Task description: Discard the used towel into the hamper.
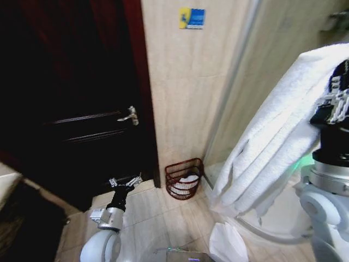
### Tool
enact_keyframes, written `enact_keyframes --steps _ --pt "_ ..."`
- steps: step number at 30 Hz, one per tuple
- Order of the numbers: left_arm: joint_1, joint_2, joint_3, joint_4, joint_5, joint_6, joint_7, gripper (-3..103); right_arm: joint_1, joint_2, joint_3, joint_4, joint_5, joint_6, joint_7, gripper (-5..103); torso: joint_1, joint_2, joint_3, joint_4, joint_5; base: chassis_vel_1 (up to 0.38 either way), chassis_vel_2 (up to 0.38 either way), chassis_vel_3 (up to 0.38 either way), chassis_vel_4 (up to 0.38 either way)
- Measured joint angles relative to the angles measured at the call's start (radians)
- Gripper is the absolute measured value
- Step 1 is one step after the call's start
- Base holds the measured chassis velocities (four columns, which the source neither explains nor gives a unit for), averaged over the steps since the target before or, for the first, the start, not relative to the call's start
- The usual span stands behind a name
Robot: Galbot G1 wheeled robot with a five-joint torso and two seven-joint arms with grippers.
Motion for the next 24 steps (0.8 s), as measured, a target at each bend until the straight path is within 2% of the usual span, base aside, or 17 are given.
enact_keyframes --steps 9,24 --pt "0.0 0.0 0.0 0.0 0.0 0.0 0.0 100 0.05 0.001 -0.025 -0.037 -0.008 0.009 -0.004 6 0.0 0.0 0.0 0.0001 0.0 0.093 0.088 0.087 0.099" --pt "0.0 0.0 0.0 0.0 0.0 0.0 0.0 100 0.36 -0.071 -0.189 -0.268 0.014 -0.031 -0.015 6 0.0 0.0 0.0 0.0001 -0.0002 0.0 0.0 0.0 0.0"
